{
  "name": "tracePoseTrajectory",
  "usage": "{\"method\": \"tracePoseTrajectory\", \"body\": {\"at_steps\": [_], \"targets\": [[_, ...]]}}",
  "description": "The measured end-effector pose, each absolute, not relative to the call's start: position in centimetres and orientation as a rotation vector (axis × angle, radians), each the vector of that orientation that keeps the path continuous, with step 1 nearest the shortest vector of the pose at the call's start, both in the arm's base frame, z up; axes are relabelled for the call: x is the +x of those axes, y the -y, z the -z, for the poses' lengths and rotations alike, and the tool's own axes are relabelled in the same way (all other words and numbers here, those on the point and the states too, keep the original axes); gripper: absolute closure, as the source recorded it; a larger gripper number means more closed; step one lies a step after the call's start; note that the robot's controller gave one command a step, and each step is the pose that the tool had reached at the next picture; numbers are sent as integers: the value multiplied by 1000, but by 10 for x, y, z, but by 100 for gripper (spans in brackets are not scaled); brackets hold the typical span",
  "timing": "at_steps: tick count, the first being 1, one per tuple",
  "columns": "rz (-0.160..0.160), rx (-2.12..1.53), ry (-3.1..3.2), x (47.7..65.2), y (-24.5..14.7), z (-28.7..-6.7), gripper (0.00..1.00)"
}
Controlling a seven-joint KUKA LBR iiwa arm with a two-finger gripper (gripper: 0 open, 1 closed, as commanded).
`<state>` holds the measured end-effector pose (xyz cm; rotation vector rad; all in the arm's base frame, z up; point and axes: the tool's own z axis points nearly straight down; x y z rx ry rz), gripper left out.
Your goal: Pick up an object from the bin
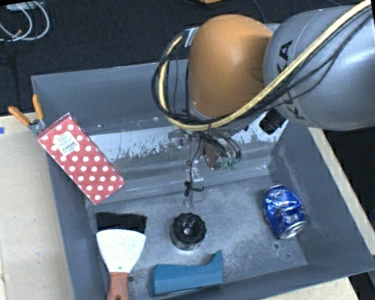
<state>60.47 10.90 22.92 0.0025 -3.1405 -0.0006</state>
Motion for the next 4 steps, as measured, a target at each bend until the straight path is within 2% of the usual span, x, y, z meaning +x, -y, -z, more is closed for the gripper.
{"method": "tracePoseTrajectory", "body": {"at_steps": [1, 2, 3, 4], "targets": [[2, 97, 3138, 556, -79, -200, 0], [0, 458, 3106, 543, -84, -146, 0], [2, 315, 3120, 528, -92, -121, 0], [5, 602, 3089, 531, -83, -75, 100]]}}
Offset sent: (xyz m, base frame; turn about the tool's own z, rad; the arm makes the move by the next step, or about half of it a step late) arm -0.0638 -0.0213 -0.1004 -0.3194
